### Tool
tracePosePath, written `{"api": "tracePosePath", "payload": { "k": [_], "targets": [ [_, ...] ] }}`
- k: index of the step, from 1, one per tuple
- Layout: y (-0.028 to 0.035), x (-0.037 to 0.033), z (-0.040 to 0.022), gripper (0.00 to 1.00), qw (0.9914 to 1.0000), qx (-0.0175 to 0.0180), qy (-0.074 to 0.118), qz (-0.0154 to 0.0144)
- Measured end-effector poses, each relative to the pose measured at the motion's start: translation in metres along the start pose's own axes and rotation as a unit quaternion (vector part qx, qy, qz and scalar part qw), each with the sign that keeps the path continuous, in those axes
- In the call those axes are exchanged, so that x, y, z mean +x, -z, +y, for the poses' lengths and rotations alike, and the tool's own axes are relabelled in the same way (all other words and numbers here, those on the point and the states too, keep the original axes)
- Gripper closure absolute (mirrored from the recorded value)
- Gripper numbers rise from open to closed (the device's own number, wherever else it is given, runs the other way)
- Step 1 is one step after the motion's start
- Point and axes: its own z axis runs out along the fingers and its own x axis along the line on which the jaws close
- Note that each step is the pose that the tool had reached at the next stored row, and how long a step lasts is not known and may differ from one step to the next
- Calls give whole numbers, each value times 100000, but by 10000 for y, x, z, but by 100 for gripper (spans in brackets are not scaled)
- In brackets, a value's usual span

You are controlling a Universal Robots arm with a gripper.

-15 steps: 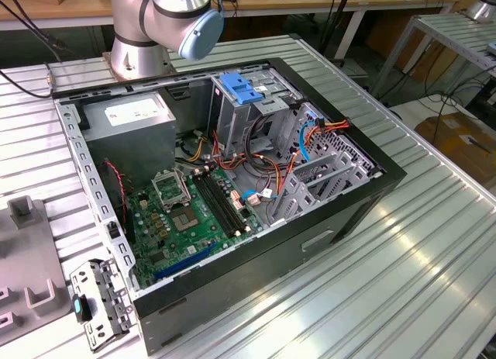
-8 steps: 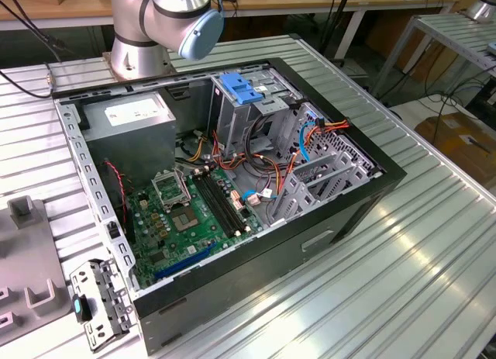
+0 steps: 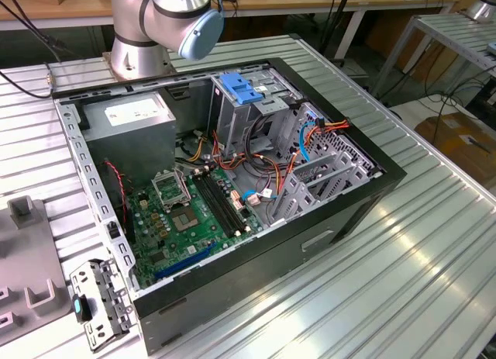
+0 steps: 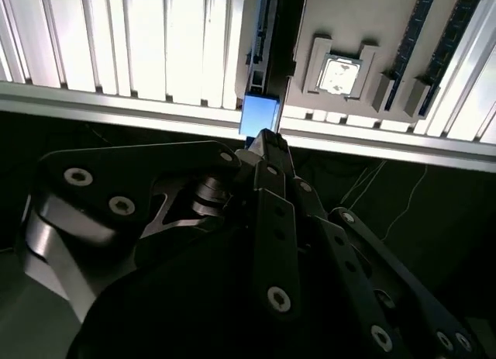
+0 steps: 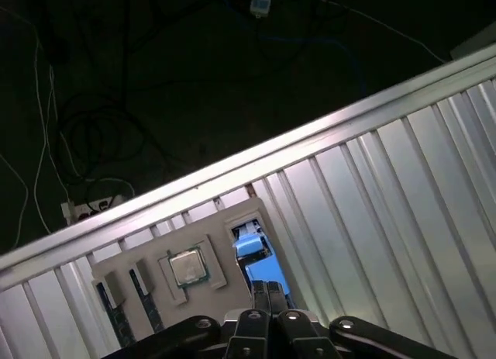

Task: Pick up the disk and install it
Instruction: 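Pick up the disk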

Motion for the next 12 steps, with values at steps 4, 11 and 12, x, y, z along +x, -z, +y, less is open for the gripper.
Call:
{"api": "tracePosePath", "payload": {
  "k": [4,11,12],
  "targets": [
    [0,0,0,89,99965,-4,2625,98],
    [-7,0,-1,89,99738,-4,7224,267],
    [-10,0,-1,89,99658,6,8260,306]
  ]
}}
